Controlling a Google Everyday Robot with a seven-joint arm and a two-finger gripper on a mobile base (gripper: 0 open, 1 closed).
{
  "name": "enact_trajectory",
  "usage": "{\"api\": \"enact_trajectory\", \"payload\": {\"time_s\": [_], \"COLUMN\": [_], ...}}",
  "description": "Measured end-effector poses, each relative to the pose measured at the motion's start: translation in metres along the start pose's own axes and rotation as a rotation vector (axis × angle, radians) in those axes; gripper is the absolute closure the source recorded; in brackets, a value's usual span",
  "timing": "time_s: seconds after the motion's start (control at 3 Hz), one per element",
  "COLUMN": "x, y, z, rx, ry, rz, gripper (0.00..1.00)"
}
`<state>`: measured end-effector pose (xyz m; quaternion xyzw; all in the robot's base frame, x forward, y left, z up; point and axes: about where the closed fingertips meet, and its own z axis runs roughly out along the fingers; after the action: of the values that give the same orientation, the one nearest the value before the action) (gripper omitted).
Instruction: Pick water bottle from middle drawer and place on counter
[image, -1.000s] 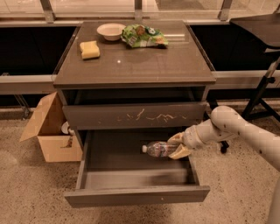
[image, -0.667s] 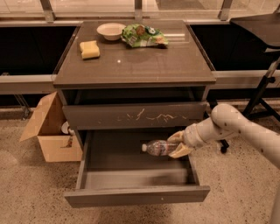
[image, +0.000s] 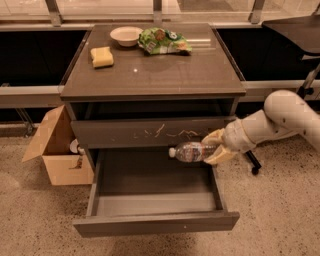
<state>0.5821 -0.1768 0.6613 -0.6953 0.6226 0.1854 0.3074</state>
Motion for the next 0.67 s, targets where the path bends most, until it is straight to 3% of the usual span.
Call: {"api": "enact_trajectory", "payload": {"time_s": [0.67], "x": [-0.071], "y": [-0.014], "z": [-0.099], "rx": [0.113], "ry": [0.092], "rz": [-0.125], "gripper": [1.00]}}
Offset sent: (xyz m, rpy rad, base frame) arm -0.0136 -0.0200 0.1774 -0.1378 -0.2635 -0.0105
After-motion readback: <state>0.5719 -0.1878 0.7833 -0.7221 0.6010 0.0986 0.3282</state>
